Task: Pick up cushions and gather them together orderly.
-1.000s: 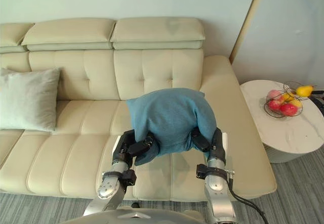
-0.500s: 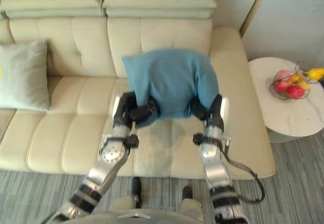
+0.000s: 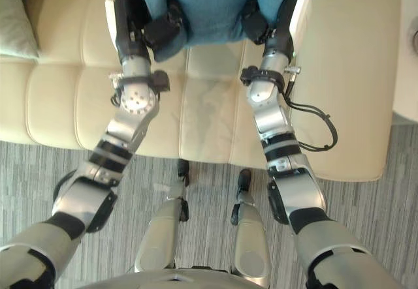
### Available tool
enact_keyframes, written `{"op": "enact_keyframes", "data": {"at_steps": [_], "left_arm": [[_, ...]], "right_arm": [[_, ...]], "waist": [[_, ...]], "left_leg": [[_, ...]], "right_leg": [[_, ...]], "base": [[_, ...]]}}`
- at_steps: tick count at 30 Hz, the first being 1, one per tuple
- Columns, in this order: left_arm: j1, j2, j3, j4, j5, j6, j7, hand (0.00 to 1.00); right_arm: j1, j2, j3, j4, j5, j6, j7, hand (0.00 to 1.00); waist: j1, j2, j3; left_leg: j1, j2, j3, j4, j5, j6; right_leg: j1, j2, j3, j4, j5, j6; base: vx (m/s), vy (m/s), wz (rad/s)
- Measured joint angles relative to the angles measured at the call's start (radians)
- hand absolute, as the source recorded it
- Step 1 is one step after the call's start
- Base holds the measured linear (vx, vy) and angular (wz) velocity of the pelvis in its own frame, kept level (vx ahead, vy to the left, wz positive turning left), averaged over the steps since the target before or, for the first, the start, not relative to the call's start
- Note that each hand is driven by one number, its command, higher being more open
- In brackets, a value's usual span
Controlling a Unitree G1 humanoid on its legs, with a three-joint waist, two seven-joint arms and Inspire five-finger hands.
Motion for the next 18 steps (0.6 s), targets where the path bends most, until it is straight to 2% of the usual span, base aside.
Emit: {"op": "enact_keyframes", "data": {"at_steps": [3, 4, 8, 11, 14, 18], "left_arm": [[-0.096, 0.001, 0.008, 0.147, -0.011, -0.001, -0.008, 1.0], [-0.143, 0.001, 0.011, 0.235, -0.03, -0.001, -0.03, 1.0], [-0.151, -0.006, 0.057, 0.295, -0.041, 0.01, -0.086, 1.0], [-0.149, -0.015, 0.087, 0.295, -0.041, 0.009, -0.101, 1.0], [-0.113, -0.024, 0.097, 0.261, -0.04, 0.006, -0.11, 1.0], [0.034, -0.05, 0.097, 0.169, -0.03, -0.004, -0.137, 1.0]], "right_arm": [[-0.069, 0.02, -0.044, 0.096, 0.012, 0.0, -0.003, 1.0], [-0.094, 0.025, -0.067, 0.133, 0.061, 0.0, 0.0, 1.0], [-0.097, 0.024, -0.102, 0.138, 0.172, -0.001, 0.027, 1.0], [-0.09, 0.023, -0.113, 0.134, 0.209, -0.001, 0.04, 1.0], [-0.039, 0.024, -0.109, 0.059, 0.236, -0.005, 0.054, 1.0], [0.104, 0.024, -0.105, -0.044, 0.236, -0.035, 0.073, 1.0]], "waist": [[-0.002, 0.0, 0.008], [-0.002, 0.001, 0.027], [-0.001, 0.001, 0.039], [0.002, 0.001, 0.052], [0.003, 0.001, 0.052], [0.006, 0.0, 0.052]], "left_leg": [[-0.063, 0.001, 0.001, -0.012, 0.026, -0.006], [-0.089, 0.002, 0.003, -0.012, 0.033, -0.007], [-0.176, 0.01, 0.005, -0.012, 0.04, -0.008], [-0.19, 0.013, 0.008, -0.012, 0.042, -0.01], [-0.191, 0.016, 0.013, -0.007, 0.042, -0.01], [-0.168, 0.015, 0.011, 0.003, 0.041, -0.012]], "right_leg": [[-0.068, 0.002, 0.005, -0.008, 0.02, -0.002], [-0.095, 0.001, 0.006, -0.006, 0.025, 0.001], [-0.197, 0.001, 0.008, 0.025, 0.028, 0.002], [-0.22, -0.001, 0.008, 0.044, 0.028, 0.002], [-0.232, -0.004, 0.007, 0.072, 0.022, -0.005], [-0.233, -0.014, -0.001, 0.155, -0.028, -0.015]], "base": [[-0.01, -0.025, -0.07], [0.01, -0.024, -0.04], [0.03, -0.001, -0.04], [0.04, 0.013, -0.04], [0.05, 0.005, -0.02], [0.05, -0.021, 0.13]]}}
